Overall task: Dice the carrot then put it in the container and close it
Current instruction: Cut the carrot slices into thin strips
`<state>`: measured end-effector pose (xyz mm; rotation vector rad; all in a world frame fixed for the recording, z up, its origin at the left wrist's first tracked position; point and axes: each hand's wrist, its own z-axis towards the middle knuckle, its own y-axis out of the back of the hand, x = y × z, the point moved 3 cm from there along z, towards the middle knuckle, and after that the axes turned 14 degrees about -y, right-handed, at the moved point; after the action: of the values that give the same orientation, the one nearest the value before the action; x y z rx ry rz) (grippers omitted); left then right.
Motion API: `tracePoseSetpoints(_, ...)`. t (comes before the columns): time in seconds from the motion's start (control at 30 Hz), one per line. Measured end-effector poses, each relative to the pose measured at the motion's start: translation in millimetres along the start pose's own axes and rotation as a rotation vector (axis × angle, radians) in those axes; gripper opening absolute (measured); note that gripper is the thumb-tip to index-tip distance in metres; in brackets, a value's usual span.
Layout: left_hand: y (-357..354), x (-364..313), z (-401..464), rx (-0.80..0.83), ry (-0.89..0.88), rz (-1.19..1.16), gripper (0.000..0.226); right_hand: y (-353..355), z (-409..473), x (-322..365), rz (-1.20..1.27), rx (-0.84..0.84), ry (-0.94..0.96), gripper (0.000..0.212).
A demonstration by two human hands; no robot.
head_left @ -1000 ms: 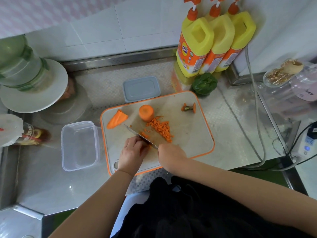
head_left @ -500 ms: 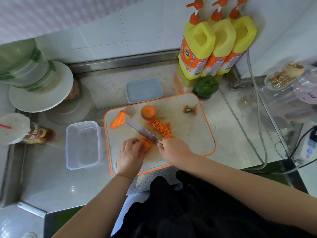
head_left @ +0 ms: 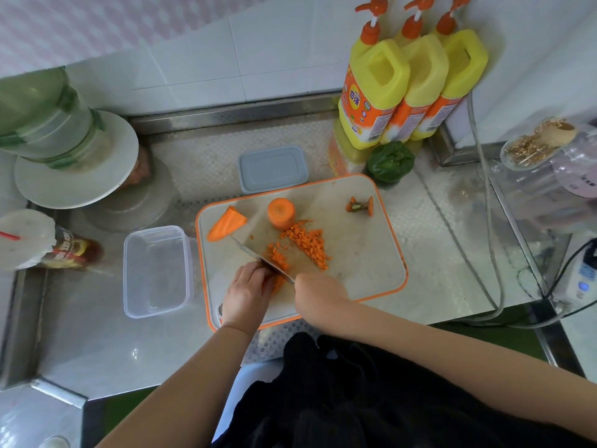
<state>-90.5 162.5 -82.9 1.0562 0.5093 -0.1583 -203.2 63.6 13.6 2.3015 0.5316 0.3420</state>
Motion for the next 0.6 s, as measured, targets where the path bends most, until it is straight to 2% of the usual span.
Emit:
tracePoseSetpoints(0.2,0.9,-3.2,-1.7,-0.002,0.014,-0.024,0.029,-19.8,10.2,-6.3,0.065,-0.022,-0.003,0.012)
tracePoseSetpoints(0.3,3.2,-4.4,-0.5,0.010,0.022,-0.029,0.029,-18.2,15.4,-11.7,0.135,-0.012,-0.007,0.017)
tracePoseSetpoints(0.43,8.8,-5.8,-1.3,0.010,0.008,-0.034,0.028,-7.2,23.7,-17.3,0.215,0.048,-0.021,0.034)
tracePoseSetpoints(0.6,20.3,-9.2,-6.1,-0.008,0.068,-0.032,0.034,0.7,9.7,-17.6,0.160,-0.021,0.022,0.032)
